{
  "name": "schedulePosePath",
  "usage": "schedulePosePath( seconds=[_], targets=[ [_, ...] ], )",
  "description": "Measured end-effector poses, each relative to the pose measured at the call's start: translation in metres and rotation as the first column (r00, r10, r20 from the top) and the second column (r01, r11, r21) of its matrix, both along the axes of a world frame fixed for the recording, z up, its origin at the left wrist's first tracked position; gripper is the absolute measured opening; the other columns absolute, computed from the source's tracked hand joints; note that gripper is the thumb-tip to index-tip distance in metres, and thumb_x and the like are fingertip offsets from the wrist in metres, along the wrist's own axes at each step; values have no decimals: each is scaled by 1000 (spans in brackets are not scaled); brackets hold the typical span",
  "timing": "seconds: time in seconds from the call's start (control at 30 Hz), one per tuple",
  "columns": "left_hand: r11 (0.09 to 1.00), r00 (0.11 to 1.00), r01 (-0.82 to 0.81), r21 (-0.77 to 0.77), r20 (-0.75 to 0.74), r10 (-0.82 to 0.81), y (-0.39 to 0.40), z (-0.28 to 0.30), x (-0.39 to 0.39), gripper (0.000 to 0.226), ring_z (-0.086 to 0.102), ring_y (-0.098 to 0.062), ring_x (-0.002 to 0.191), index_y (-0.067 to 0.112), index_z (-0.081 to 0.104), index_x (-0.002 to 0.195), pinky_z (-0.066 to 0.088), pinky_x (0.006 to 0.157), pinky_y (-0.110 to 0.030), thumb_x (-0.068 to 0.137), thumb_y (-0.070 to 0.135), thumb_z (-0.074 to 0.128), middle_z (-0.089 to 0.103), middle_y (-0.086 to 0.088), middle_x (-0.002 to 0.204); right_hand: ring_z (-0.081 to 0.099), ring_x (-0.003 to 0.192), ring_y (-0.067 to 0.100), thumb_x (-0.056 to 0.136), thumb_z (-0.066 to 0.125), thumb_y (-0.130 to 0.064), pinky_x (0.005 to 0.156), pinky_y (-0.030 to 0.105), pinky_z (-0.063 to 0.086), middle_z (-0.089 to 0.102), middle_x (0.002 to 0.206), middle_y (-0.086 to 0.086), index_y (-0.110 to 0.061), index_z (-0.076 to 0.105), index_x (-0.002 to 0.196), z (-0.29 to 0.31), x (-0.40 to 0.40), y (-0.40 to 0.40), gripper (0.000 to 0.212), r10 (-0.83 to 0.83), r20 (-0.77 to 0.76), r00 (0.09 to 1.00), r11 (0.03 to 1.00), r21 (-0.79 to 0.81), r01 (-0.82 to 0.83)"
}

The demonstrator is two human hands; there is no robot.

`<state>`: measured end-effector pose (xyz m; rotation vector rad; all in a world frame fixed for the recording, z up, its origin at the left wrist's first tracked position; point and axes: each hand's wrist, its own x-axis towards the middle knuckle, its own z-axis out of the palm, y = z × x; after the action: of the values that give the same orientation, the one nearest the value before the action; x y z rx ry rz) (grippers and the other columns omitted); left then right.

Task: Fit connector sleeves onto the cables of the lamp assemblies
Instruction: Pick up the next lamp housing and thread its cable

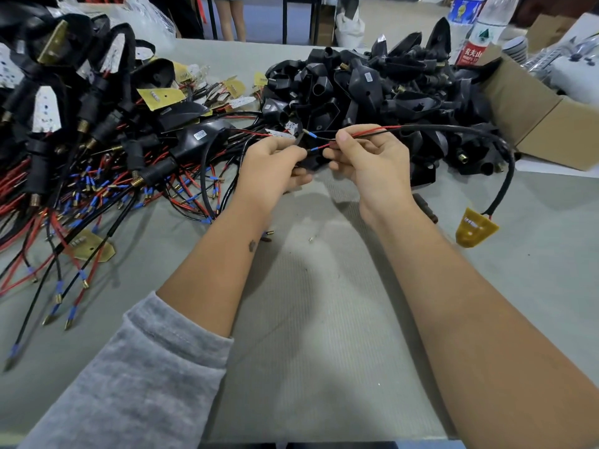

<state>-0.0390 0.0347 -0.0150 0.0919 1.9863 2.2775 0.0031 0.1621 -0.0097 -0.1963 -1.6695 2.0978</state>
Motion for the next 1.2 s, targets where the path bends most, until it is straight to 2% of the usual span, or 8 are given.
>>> schedulePosePath(
  seconds=[0.27,0.4,0.53,0.73,0.83,1.0,1.07,1.2],
  targets=[
    [983,999,-13,185,36,6,0,3,5,8,58,-9,64,8,63,94,56,65,-19,94,2,59,59,-9,81,70,77,19,92,58,6,77,30,60,69,88,19,5,61,97,-1,0,-4,6,23,63,998,999,42,-26],
    [987,1000,14,160,7,-16,-2,0,1,17,61,-9,70,6,60,109,57,71,-21,94,1,59,58,-11,88,70,78,22,90,58,9,78,32,60,68,88,23,8,60,100,-1,1,-4,10,24,46,999,999,42,-26],
    [989,996,84,122,-16,-82,0,-2,1,20,65,-6,71,14,63,104,58,82,-26,93,-2,59,63,-1,82,71,77,22,92,55,9,79,31,60,69,88,20,2,58,95,-1,1,-2,7,66,15,998,995,-70,-65],
    [984,990,137,110,-47,-133,0,-6,0,14,66,-7,77,12,67,102,57,81,-24,93,3,60,66,-3,85,72,74,20,95,52,7,72,26,59,71,82,13,-2,58,94,-3,-2,0,11,115,-4,993,976,-186,-114],
    [985,983,144,96,-129,-131,2,-5,2,22,69,-11,85,17,66,103,56,81,-24,91,-1,62,70,-7,96,71,72,18,93,55,7,68,26,58,71,79,11,-4,58,93,-3,-2,-1,11,107,-1,994,983,-151,-106],
    [990,962,120,77,-255,-97,3,-4,7,30,68,-6,76,18,67,99,54,75,-20,84,-8,67,72,2,84,59,65,13,87,66,3,63,26,47,66,74,7,-6,66,88,-4,-3,-1,9,66,43,997,998,17,-67],
    [987,967,114,109,-239,-86,3,-2,7,30,68,-8,79,17,67,102,54,77,-22,83,-6,69,72,0,88,56,64,13,88,66,-1,64,26,46,65,74,6,-7,68,87,-4,-1,-1,7,96,53,994,994,50,-99],
    [961,988,122,249,-123,-94,3,1,7,36,67,-9,71,14,60,116,55,74,-22,85,-4,68,70,1,80,59,61,14,97,54,-13,59,24,47,66,74,6,-8,65,87,0,-1,-2,16,212,62,975,975,-83,-206]
  ],
)
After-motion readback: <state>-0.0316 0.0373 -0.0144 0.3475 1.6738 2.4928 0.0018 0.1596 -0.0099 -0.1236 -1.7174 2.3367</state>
